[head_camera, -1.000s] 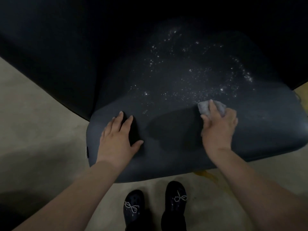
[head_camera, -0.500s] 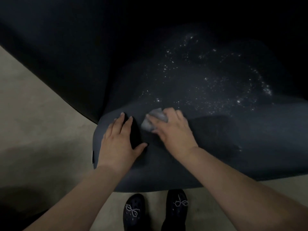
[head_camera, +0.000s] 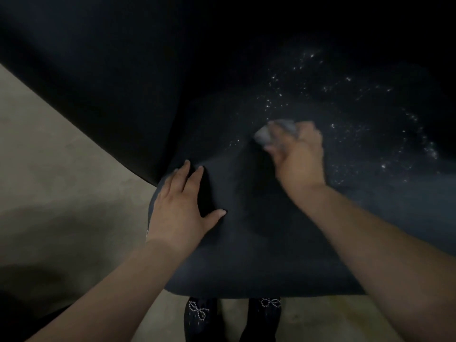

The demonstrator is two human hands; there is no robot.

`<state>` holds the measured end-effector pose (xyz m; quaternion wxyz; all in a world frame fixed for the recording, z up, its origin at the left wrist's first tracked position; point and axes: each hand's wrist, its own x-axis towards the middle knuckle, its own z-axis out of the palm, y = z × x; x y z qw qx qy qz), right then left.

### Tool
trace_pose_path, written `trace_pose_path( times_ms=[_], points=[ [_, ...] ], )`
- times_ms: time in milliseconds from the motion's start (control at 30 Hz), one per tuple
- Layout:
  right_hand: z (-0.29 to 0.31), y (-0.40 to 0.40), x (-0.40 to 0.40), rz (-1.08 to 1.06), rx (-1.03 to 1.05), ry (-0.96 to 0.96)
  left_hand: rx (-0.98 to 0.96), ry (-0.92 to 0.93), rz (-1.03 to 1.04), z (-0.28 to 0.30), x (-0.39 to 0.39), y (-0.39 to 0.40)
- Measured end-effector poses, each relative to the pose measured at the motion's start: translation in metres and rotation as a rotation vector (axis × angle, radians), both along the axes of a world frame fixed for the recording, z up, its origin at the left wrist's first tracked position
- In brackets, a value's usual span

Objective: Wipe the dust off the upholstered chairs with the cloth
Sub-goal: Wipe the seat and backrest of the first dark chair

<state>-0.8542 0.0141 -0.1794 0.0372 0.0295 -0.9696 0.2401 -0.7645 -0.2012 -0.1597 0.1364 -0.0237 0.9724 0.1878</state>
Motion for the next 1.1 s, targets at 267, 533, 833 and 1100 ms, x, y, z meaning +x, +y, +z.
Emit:
trace_pose_path(
  times_ms=[267,533,833,1100],
  points=[
    [0.004,-0.064,0.004,0.425,0.028,0.064,-0.021,-0.001,0.006,0.002,-0.022,0.004],
    [0.004,-0.022,-0.036,-0.007,0.028,0.04,-0.014,-0.023,0.045,0.004,-0.033,0.002],
    [0.002,0.014,-0.055,0.05,0.051,-0.009,-0.023,-0.061,0.045,0.013,-0.048,0.026],
    [0.008,-0.029,-0.049,0.397,0.033,0.022,0.033,0.001,0.081,0.018,-0.091,0.041]
  ],
)
